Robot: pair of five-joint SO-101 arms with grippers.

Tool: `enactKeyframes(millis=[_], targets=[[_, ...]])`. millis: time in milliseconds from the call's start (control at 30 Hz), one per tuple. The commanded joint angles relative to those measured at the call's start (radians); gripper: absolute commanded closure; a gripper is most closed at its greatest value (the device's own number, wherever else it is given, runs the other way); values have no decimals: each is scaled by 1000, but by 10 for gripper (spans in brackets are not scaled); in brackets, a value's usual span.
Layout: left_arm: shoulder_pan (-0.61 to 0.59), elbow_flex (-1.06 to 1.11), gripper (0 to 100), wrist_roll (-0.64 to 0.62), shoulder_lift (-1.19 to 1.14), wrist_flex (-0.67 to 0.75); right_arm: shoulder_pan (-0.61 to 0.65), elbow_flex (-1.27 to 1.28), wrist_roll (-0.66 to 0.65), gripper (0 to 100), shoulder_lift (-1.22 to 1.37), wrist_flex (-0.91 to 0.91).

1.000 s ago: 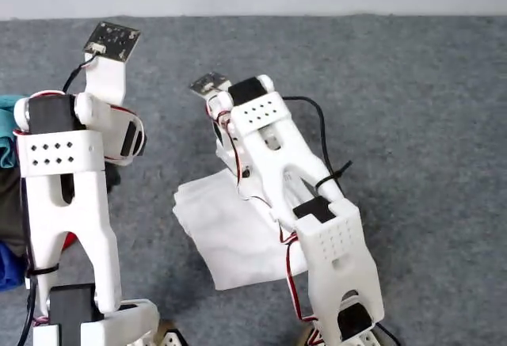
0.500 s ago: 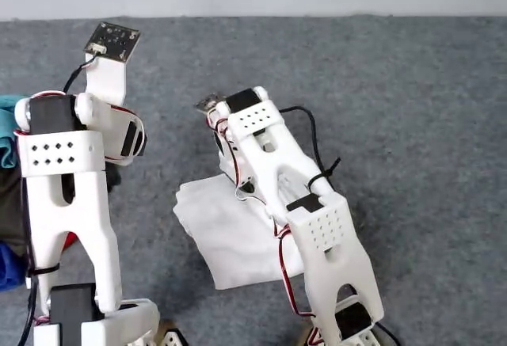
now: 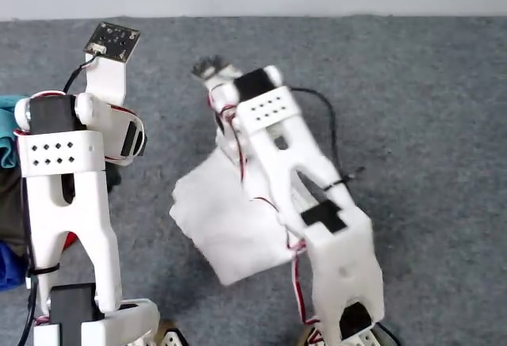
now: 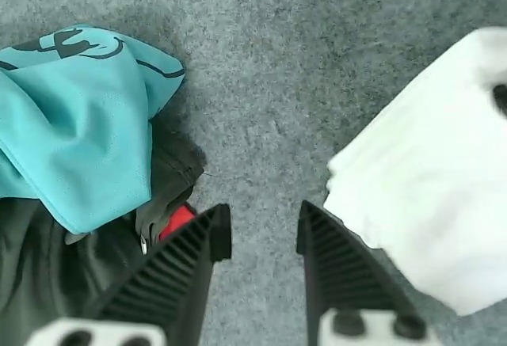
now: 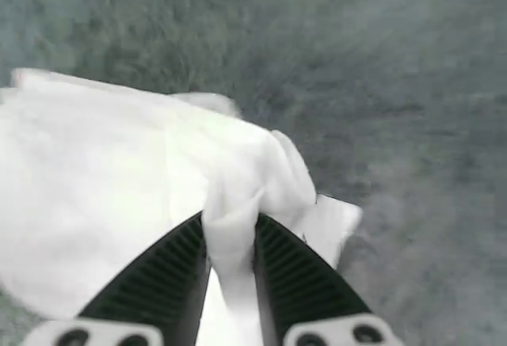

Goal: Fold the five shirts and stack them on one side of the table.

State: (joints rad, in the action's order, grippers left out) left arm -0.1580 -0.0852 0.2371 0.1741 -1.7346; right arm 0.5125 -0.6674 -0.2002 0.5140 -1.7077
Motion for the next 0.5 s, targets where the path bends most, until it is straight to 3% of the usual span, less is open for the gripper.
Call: enactKeyframes(millis=[0, 333, 467], targets=[[5, -4, 855, 11, 32, -3, -54, -29, 12, 990, -231, -10], [5, -4, 855, 9, 32, -3, -81, -29, 9, 990, -806, 117], [5, -2, 855, 9, 32, -3, -133, -25, 9, 990, -926, 133]])
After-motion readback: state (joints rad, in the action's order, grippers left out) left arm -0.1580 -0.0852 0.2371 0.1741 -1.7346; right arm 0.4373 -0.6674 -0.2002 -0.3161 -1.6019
